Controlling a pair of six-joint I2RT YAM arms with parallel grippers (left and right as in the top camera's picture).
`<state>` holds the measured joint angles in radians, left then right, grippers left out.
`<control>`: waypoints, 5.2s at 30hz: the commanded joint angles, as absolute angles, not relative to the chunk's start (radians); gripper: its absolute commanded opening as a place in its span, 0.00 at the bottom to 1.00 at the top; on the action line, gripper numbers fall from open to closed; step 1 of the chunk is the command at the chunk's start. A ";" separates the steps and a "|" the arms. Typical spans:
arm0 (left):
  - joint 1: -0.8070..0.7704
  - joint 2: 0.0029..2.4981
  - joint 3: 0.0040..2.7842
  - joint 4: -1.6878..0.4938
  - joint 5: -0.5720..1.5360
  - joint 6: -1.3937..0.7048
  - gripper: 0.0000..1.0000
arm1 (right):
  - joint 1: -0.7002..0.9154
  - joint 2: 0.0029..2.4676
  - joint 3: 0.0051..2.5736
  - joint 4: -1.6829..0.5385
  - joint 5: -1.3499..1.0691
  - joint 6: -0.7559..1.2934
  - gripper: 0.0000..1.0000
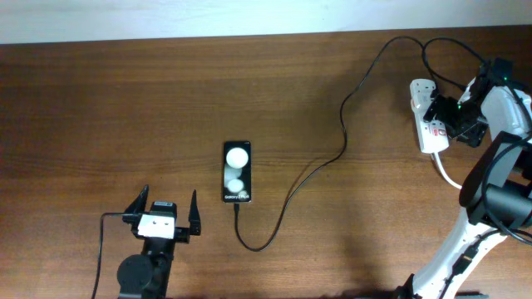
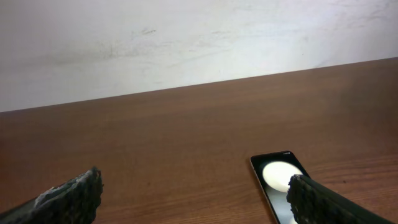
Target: Plug charger to phone and switch on socket
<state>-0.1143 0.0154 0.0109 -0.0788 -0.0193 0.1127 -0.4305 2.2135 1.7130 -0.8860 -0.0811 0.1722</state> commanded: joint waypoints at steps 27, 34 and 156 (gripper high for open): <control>-0.109 0.005 0.009 -0.084 -0.023 0.130 0.99 | -0.403 2.123 1.661 -0.924 -0.041 0.135 0.98; -0.109 0.005 0.009 -0.084 -0.023 0.130 0.99 | -0.381 1.923 1.661 -0.924 -0.041 0.135 0.99; -0.109 0.005 0.009 -0.084 -0.023 0.129 0.99 | -0.085 0.510 0.138 -0.258 0.102 0.135 0.99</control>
